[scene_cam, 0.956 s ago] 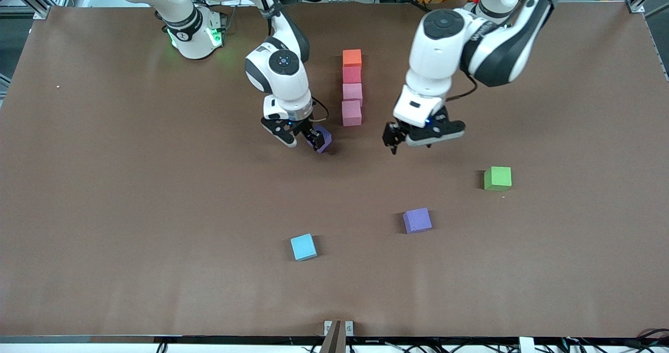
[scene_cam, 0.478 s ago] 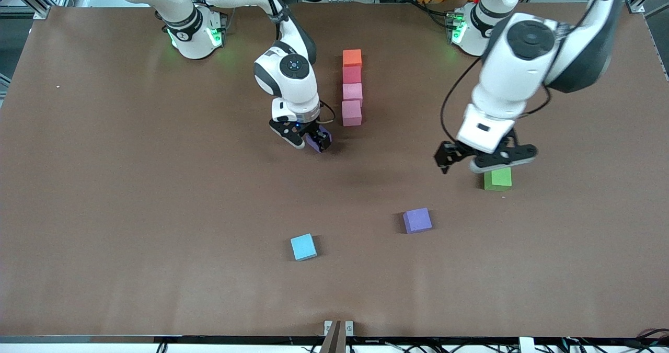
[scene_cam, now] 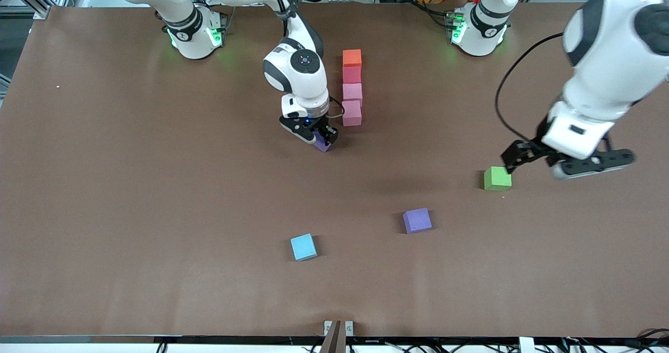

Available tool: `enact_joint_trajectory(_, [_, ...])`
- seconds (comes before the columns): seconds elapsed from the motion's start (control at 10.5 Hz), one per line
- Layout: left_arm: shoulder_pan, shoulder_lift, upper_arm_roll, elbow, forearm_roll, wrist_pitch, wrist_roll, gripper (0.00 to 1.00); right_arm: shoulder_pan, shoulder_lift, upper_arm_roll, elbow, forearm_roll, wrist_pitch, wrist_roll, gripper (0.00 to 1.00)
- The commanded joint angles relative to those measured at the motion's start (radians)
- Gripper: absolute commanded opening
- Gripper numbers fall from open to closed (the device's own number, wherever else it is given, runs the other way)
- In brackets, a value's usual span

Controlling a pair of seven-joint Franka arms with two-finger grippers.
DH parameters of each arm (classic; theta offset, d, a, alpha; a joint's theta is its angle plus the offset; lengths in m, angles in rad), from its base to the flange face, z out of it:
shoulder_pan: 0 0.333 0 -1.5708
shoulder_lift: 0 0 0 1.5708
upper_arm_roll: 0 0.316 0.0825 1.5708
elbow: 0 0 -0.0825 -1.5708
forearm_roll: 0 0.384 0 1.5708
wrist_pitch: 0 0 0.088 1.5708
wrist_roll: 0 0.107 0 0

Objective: Arrange blocks into number 1
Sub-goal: 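Carry the purple block toward the column while the left gripper withdraws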

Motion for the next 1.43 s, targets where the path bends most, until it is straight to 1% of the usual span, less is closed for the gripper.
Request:
enact_joint_trajectory(0.0, [0.012, -0.015, 0.04, 0.052, -0.029, -0.096, 0.099, 1.0, 0.0, 0.009, -0.001, 0.05, -0.028, -0.023, -0.092, 0.41])
enact_joint_trajectory(0.19, [0.019, -0.016, 0.064, 0.066, -0.027, -0.14, 0.112, 1.0, -0.001, 0.019, -0.006, 0.096, -0.07, -0.061, -0.231, 0.42])
enact_joint_trajectory(0.29, [0.02, -0.021, 0.069, 0.076, -0.026, -0.157, 0.113, 1.0, 0.002, 0.036, -0.006, 0.135, -0.099, -0.087, -0.285, 0.42])
enact_joint_trajectory(0.38, [0.02, -0.024, 0.08, 0.079, -0.027, -0.167, 0.113, 1.0, 0.017, 0.057, -0.006, 0.181, -0.131, -0.131, -0.328, 0.44])
enact_joint_trajectory(0.57, [0.02, -0.033, 0.08, 0.077, -0.029, -0.187, 0.122, 1.0, 0.051, 0.119, -0.003, 0.288, -0.142, -0.21, -0.349, 0.45])
enact_joint_trajectory(0.67, [0.019, -0.033, 0.081, 0.076, -0.029, -0.188, 0.122, 1.0, 0.067, 0.148, -0.003, 0.313, -0.139, -0.209, -0.344, 0.45])
enact_joint_trajectory(0.76, [0.019, -0.033, 0.08, 0.074, -0.029, -0.193, 0.122, 1.0, 0.083, 0.16, -0.003, 0.316, -0.137, -0.204, -0.338, 0.45])
enact_joint_trajectory(1.15, [0.015, -0.029, 0.074, 0.066, -0.029, -0.194, 0.122, 1.0, 0.091, 0.177, 0.014, 0.319, -0.127, -0.189, -0.329, 0.45])
enact_joint_trajectory(1.34, [0.014, -0.025, 0.072, 0.063, -0.029, -0.196, 0.122, 1.0, 0.094, 0.18, 0.016, 0.319, -0.123, -0.158, -0.327, 0.45])
